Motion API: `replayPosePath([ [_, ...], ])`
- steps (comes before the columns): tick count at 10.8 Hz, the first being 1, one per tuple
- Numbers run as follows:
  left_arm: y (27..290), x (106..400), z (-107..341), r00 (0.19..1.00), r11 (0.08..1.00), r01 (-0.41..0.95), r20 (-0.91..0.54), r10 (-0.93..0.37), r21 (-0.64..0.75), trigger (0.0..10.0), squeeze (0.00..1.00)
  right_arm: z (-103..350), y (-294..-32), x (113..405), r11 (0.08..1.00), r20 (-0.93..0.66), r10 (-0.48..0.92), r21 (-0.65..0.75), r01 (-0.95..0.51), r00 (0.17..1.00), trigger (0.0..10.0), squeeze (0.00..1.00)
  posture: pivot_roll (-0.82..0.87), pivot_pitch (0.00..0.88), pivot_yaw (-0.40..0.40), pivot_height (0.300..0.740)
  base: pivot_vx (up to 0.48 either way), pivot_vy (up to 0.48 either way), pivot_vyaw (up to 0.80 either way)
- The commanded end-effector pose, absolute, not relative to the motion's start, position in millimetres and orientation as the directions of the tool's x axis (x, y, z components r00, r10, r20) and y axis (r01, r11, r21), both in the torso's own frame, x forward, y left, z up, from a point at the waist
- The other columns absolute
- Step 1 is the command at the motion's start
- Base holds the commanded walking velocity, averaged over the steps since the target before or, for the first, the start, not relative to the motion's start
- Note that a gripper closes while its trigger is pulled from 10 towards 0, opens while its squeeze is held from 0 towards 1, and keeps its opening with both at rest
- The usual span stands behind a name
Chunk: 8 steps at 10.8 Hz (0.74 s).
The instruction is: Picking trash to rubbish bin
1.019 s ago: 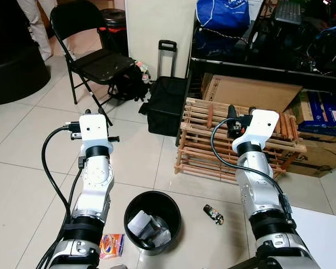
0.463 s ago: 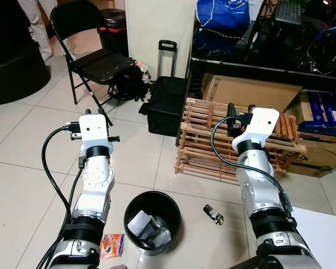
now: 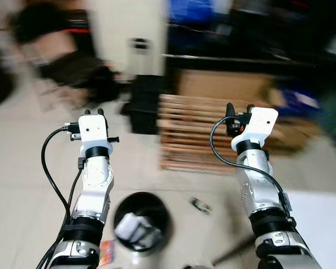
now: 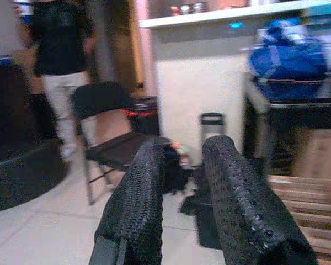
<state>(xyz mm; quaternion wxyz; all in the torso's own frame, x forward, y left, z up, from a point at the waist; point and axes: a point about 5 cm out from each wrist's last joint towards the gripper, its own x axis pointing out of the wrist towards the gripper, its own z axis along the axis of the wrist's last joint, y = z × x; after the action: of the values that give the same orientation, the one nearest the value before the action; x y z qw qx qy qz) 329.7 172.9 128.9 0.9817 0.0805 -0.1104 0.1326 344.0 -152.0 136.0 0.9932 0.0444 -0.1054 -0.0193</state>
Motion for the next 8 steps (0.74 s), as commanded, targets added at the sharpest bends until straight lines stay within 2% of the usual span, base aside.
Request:
replayPosePath([
  [1,171.6,328.9,127.8,0.944,0.953,-0.271,0.232,0.235,0.133,10.0,0.00,136.5,-153.5,343.8,0.995,0.206,-0.048,0.099,0.028,0.977,10.0,0.00,0.04,0.012,-0.042,0.740,0.000,0.000,-0.80],
  [8,172.3,328.5,127.4,0.944,0.953,-0.271,0.231,0.234,0.139,10.0,0.00,135.3,-151.7,343.4,0.995,0.203,-0.041,0.101,0.021,0.978,10.0,0.00,0.05,0.013,-0.042,0.740,0.000,0.000,-0.80],
])
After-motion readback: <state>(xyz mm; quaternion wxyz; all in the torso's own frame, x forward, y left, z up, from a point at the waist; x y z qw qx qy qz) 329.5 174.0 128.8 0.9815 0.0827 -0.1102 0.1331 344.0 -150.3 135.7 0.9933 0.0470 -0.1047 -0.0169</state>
